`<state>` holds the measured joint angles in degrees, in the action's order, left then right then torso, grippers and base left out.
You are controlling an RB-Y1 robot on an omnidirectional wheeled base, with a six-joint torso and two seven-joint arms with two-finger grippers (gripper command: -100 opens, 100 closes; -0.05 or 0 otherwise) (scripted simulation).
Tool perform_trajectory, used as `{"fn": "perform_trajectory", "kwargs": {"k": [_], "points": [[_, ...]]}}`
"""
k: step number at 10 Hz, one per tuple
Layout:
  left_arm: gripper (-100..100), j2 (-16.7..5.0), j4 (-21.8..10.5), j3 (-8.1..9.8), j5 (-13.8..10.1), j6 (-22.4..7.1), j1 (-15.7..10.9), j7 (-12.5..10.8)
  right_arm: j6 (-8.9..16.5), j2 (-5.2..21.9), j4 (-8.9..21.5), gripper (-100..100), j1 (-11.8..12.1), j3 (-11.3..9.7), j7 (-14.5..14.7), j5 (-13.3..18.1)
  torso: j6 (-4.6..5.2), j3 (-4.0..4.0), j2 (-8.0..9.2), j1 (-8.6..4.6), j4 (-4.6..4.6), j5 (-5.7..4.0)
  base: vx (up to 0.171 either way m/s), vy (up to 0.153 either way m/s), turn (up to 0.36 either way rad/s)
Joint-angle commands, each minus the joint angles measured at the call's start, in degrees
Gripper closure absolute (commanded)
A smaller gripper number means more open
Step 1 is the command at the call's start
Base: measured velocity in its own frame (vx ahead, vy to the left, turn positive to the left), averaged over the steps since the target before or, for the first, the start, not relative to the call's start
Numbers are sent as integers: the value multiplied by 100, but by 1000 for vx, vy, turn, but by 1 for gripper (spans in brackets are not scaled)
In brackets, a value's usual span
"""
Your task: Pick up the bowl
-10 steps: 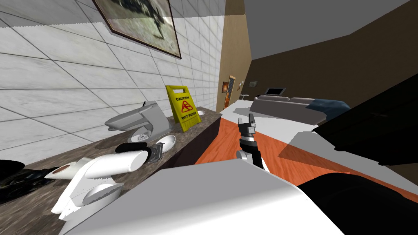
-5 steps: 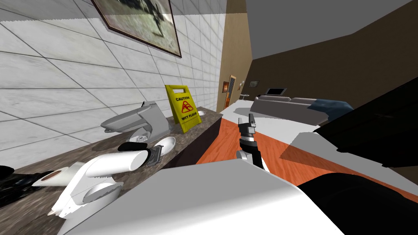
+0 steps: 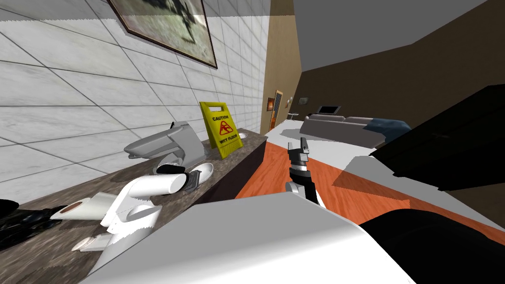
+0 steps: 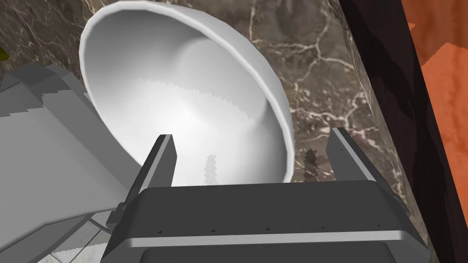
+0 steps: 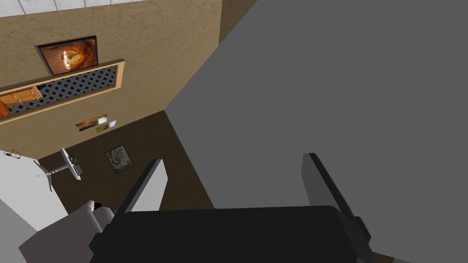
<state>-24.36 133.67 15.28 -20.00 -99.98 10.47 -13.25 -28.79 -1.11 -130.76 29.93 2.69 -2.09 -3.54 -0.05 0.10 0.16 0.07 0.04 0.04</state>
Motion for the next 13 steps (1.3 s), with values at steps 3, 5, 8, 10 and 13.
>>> {"fn": "perform_trajectory", "kwargs": {"k": [3,5,8,10,13], "points": [[-100,-84,-579,-206,49,324,-415,-135,0,0,0,0,-2,0,0,0,6,4,11,2,1,-1,-88,22,-90],[-100,-84,-919,-206,49,324,-607,-135,0,0,0,0,-1,0,0,0,1,13,22,8,5,1,-65,22,-8],[-100,-174,-1405,-430,112,596,-910,-295,0,0,0,0,1,0,0,0,0,-13,-21,-6,-5,-2,-27,3,-53],[-100,-174,-1778,-430,112,596,-1187,-295,0,0,0,0,-1,0,0,0,2,17,30,10,6,1,-129,39,-70],[-100,-264,-2253,-654,174,864,-1511,-456,0,0,0,0,1,0,0,0,-1,-8,-14,-1,-3,-1,-51,19,-51]]}}
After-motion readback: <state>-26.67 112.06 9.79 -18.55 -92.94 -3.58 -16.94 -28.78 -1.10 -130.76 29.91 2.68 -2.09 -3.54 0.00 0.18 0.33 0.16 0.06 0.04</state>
